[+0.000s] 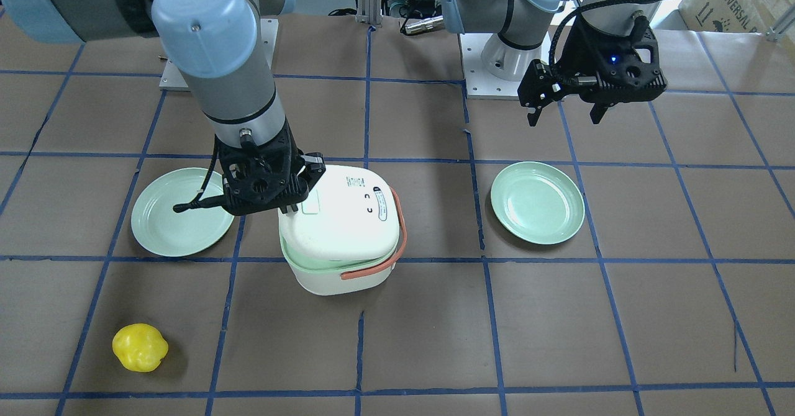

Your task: Press rice cooker button

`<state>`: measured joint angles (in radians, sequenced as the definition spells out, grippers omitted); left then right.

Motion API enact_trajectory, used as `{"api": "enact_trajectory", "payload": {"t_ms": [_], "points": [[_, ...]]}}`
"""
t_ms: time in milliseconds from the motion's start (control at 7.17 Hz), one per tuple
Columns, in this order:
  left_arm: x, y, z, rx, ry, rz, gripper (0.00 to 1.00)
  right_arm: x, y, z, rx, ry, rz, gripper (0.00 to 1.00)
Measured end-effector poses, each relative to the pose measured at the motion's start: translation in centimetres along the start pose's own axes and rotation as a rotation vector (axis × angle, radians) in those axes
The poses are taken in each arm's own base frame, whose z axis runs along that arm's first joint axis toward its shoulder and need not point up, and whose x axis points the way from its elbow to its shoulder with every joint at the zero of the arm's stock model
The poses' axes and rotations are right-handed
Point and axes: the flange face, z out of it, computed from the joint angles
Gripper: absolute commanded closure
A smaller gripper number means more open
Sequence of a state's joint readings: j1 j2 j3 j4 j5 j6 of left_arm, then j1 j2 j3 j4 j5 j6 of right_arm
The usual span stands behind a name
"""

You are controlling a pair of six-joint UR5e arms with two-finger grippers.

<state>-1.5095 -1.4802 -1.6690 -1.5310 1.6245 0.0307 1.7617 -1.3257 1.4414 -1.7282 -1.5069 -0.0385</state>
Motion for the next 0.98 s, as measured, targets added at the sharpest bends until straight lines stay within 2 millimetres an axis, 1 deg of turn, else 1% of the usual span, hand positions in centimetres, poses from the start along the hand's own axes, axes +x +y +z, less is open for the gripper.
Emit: {"api": "enact_trajectory", "payload": {"t_ms": [140, 279, 419, 698, 837, 977], "points": [[0.0, 0.0, 0.0, 0.0, 0.0, 0.0, 0.0, 0.7, 0.2, -2.2, -0.01, 0.004, 0.017, 0.01], [0.0, 0.0, 0.0, 0.0, 0.0, 0.0, 0.0, 1.5, 0.5, -3.8, -0.013, 0.008, 0.034, 0.01], [0.0, 0.0, 0.0, 0.0, 0.0, 0.0, 0.0, 3.0, 0.7, -5.1, -0.003, 0.011, 0.061, 0.0], [0.0, 0.0, 0.0, 0.0, 0.0, 0.0, 0.0, 7.8, 1.6, -7.3, 0.008, 0.009, 0.145, 0.01], [0.0, 0.0, 0.0, 0.0, 0.0, 0.0, 0.0, 10.1, 2.1, -7.8, -0.001, 0.006, 0.183, 0.01], [0.0, 0.0, 0.0, 0.0, 0.0, 0.0, 0.0, 11.4, 2.4, -8.0, -0.007, 0.005, 0.206, 0.01]]}}
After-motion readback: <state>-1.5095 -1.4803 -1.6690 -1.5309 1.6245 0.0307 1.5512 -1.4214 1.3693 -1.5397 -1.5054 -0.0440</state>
